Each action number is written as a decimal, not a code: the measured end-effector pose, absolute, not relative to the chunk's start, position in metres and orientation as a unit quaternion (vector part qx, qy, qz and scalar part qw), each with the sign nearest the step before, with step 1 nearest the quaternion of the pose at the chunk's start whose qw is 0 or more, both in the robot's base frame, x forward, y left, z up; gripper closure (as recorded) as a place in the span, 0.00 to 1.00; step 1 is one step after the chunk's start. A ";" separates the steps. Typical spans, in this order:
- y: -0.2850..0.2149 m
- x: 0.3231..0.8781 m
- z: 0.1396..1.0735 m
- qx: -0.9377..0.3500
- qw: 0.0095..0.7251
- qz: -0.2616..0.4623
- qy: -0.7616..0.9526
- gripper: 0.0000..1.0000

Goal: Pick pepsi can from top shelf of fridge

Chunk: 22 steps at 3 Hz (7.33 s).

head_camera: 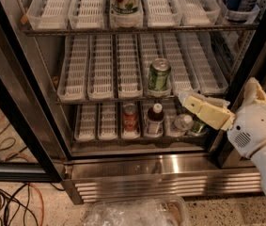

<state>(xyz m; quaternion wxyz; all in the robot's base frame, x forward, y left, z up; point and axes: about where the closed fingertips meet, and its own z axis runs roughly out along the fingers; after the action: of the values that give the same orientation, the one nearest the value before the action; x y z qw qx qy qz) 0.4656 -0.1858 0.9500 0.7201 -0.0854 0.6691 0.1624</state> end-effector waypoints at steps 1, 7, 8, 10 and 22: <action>-0.196 0.458 0.969 -0.106 0.736 0.102 0.661 0.00; -0.215 0.455 1.012 -0.123 0.757 0.028 0.641 0.00; -0.216 0.458 1.023 -0.082 0.750 0.054 0.655 0.00; -0.217 0.465 1.015 -0.058 0.731 0.062 0.677 0.00; -0.227 0.594 1.063 -0.023 0.784 -0.031 0.620 0.00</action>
Offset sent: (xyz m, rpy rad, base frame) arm 0.0008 0.0252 0.0170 -0.3535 -0.1170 -0.2567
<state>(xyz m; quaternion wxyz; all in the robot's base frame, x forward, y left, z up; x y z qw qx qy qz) 0.5937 -0.2272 1.0635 0.7837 -0.0225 0.6200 -0.0309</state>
